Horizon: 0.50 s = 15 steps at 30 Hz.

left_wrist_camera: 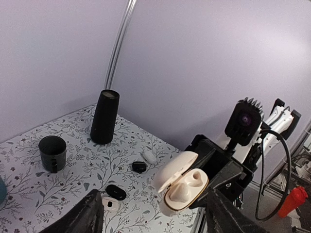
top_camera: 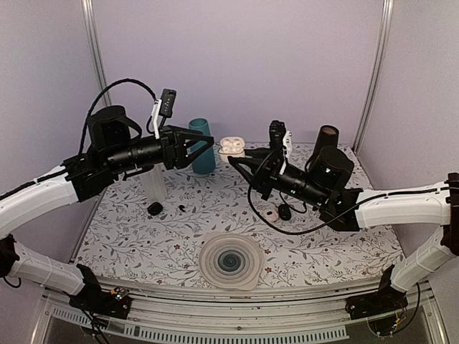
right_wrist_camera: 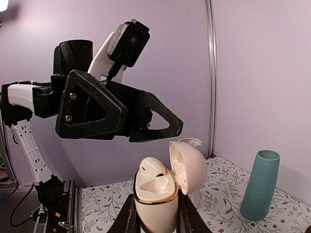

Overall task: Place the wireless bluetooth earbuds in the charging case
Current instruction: Adjust the left earbud in the left side groove of the charging case, then pick up the right earbud from the center of the board.

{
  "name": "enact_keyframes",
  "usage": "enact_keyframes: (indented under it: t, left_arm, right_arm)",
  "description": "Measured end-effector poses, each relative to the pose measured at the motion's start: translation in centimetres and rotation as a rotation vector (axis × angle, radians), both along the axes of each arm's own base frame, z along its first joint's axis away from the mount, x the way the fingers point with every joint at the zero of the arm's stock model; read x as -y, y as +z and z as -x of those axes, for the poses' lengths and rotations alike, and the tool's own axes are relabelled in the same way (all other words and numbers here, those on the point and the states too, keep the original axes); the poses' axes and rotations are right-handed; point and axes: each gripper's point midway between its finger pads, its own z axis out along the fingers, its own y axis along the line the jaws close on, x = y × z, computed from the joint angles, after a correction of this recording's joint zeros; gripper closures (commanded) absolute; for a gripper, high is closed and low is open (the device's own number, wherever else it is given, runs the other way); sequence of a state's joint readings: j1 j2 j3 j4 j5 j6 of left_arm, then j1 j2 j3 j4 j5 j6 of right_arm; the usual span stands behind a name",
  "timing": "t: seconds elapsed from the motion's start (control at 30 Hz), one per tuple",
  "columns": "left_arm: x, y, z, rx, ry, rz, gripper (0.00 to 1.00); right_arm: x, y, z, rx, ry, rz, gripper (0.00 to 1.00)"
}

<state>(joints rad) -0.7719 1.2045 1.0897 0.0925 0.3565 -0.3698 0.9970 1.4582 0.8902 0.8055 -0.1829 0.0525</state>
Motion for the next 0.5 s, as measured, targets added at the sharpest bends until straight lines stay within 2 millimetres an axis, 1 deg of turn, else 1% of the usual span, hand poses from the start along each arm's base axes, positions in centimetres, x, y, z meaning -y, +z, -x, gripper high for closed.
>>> enact_keyframes:
  t: [0.13, 0.27, 0.37, 0.5]
  left_arm:
    - [-1.4, -1.1, -0.5, -0.034, 0.077, -0.003, 0.28]
    - [-3.0, -2.9, -1.3, -0.096, 0.182, -0.022, 0.29]
    - [-4.4, -5.2, -1.9, -0.166, 0.269, -0.051, 0.31]
    - [-6.1, -9.7, -2.6, -0.292, 0.384, -0.114, 0.35]
  right_arm:
    - [0.7, -0.1, 0.1, -0.019, -0.014, -0.01, 0.93]
    - [1.9, -0.7, 0.1, -0.045, -0.033, -0.013, 0.93]
    - [2.7, -1.3, 0.0, -0.062, -0.047, -0.009, 0.93]
    - [3.6, -2.4, -0.2, -0.089, -0.061, -0.001, 0.92]
